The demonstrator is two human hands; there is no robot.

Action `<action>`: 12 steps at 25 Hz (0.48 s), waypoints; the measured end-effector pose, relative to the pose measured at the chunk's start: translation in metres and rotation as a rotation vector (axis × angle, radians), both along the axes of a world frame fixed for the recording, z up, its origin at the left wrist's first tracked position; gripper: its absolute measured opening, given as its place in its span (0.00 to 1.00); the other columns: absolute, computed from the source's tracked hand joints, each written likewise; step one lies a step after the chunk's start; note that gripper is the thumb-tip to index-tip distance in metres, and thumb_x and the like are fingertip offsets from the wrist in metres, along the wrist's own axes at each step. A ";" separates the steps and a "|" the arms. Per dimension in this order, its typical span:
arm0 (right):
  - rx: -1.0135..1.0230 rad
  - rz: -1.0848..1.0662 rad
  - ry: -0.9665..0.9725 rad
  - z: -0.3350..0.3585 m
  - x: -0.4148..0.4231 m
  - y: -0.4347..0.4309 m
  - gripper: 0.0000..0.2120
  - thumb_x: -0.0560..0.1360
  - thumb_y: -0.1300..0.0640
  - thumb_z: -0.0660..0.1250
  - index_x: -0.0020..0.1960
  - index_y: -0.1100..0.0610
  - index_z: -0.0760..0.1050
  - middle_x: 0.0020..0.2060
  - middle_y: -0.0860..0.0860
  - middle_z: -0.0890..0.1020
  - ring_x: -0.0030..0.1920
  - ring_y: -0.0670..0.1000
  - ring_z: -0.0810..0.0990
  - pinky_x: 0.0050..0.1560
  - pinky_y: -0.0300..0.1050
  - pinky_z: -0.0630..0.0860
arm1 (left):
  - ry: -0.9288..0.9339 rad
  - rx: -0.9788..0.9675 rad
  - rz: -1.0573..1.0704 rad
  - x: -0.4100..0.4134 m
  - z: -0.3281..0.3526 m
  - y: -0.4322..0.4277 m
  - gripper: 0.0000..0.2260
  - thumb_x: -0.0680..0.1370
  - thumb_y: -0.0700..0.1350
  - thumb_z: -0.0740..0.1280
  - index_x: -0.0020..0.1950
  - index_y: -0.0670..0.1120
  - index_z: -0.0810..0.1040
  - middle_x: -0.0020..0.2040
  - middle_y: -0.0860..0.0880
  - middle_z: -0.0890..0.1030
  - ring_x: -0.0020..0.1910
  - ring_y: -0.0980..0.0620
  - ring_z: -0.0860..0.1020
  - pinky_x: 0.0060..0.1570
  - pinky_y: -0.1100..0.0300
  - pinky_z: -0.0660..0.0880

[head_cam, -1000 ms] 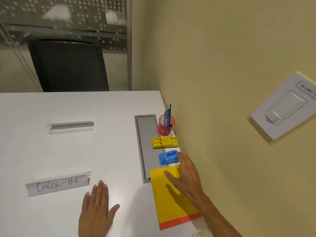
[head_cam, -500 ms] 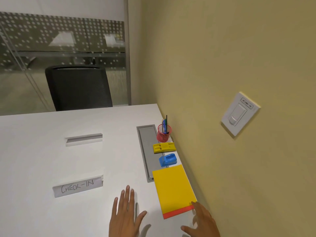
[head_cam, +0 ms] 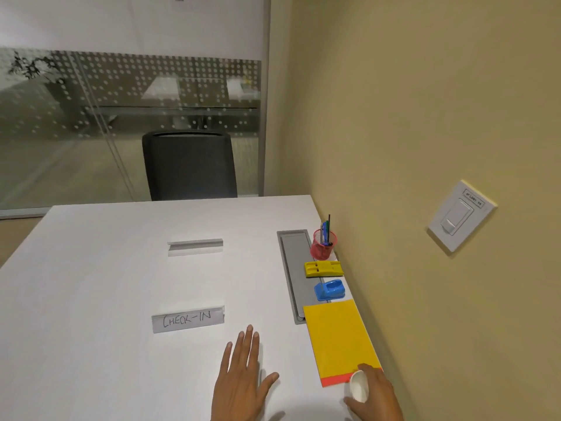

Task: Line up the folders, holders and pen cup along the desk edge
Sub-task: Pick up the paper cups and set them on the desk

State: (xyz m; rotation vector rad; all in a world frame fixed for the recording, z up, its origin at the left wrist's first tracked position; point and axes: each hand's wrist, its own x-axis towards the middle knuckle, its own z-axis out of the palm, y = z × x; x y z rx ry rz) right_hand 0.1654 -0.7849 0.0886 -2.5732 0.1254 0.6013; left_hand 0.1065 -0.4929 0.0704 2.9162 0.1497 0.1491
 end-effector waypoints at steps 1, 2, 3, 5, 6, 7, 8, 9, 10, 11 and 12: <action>0.027 0.004 -0.018 0.006 -0.001 0.016 0.43 0.63 0.43 0.78 0.71 0.52 0.62 0.66 0.51 0.70 0.67 0.54 0.71 0.66 0.43 0.68 | -0.013 -0.005 0.000 -0.004 0.003 0.004 0.38 0.78 0.69 0.49 0.74 0.41 0.70 0.81 0.49 0.52 0.81 0.56 0.40 0.75 0.53 0.50; 0.044 0.002 -0.042 0.012 -0.003 0.034 0.44 0.62 0.43 0.79 0.71 0.52 0.62 0.66 0.50 0.71 0.67 0.53 0.71 0.65 0.43 0.69 | -0.026 -0.017 -0.002 -0.008 0.007 0.009 0.38 0.78 0.68 0.50 0.74 0.41 0.70 0.81 0.50 0.49 0.81 0.56 0.39 0.75 0.53 0.50; 0.063 -0.002 -0.071 0.021 -0.005 0.053 0.44 0.61 0.42 0.79 0.70 0.52 0.63 0.65 0.49 0.71 0.66 0.53 0.71 0.64 0.44 0.71 | -0.040 -0.032 -0.002 -0.012 0.012 0.015 0.37 0.78 0.68 0.50 0.75 0.41 0.69 0.81 0.50 0.47 0.81 0.57 0.39 0.75 0.54 0.49; 0.086 0.039 -0.131 0.040 -0.014 0.091 0.43 0.59 0.41 0.79 0.67 0.50 0.64 0.62 0.47 0.74 0.63 0.51 0.73 0.60 0.43 0.73 | -0.029 -0.098 -0.009 -0.021 0.025 0.029 0.36 0.78 0.67 0.54 0.75 0.41 0.66 0.83 0.50 0.47 0.81 0.58 0.37 0.74 0.57 0.48; 0.098 0.060 -0.156 0.049 -0.020 0.109 0.43 0.58 0.40 0.79 0.66 0.50 0.64 0.61 0.47 0.75 0.61 0.51 0.74 0.58 0.42 0.74 | -0.010 -0.134 -0.016 -0.025 0.033 0.037 0.37 0.76 0.66 0.59 0.75 0.41 0.66 0.83 0.49 0.51 0.81 0.58 0.38 0.73 0.58 0.48; 0.112 0.071 -0.170 0.058 -0.027 0.125 0.42 0.57 0.39 0.79 0.65 0.49 0.64 0.60 0.47 0.75 0.60 0.50 0.74 0.56 0.41 0.74 | 0.016 -0.167 -0.025 -0.031 0.040 0.045 0.38 0.73 0.64 0.65 0.75 0.40 0.68 0.81 0.48 0.57 0.81 0.58 0.41 0.73 0.59 0.47; 0.123 0.080 -0.190 0.066 -0.034 0.141 0.42 0.57 0.38 0.79 0.64 0.49 0.64 0.59 0.46 0.75 0.59 0.50 0.74 0.55 0.41 0.74 | 0.043 -0.186 -0.045 -0.036 0.044 0.055 0.40 0.71 0.62 0.70 0.76 0.40 0.67 0.80 0.46 0.58 0.81 0.57 0.47 0.73 0.61 0.45; 0.131 0.087 -0.210 0.074 -0.043 0.157 0.42 0.56 0.37 0.78 0.64 0.48 0.64 0.59 0.46 0.74 0.59 0.50 0.74 0.55 0.41 0.74 | 0.055 -0.188 -0.065 -0.041 0.046 0.065 0.43 0.71 0.61 0.71 0.78 0.40 0.61 0.80 0.47 0.53 0.82 0.54 0.51 0.74 0.62 0.42; 0.136 0.095 -0.234 0.082 -0.052 0.174 0.43 0.56 0.36 0.77 0.63 0.48 0.64 0.59 0.46 0.72 0.58 0.49 0.73 0.54 0.41 0.75 | 0.050 -0.181 -0.091 -0.048 0.048 0.075 0.44 0.74 0.61 0.69 0.81 0.42 0.52 0.80 0.49 0.45 0.82 0.50 0.49 0.74 0.64 0.36; 0.139 0.105 -0.259 0.087 -0.061 0.189 0.43 0.55 0.34 0.77 0.63 0.48 0.64 0.59 0.46 0.70 0.58 0.49 0.73 0.54 0.41 0.75 | 0.057 -0.192 -0.126 -0.054 0.048 0.085 0.44 0.76 0.61 0.65 0.81 0.44 0.43 0.80 0.52 0.37 0.82 0.50 0.44 0.74 0.63 0.32; 0.138 0.111 -0.280 0.093 -0.069 0.202 0.43 0.55 0.33 0.77 0.63 0.48 0.65 0.59 0.46 0.68 0.58 0.49 0.73 0.53 0.41 0.75 | 0.059 -0.204 -0.151 -0.061 0.048 0.096 0.44 0.77 0.62 0.62 0.80 0.46 0.38 0.79 0.53 0.33 0.82 0.51 0.39 0.74 0.63 0.30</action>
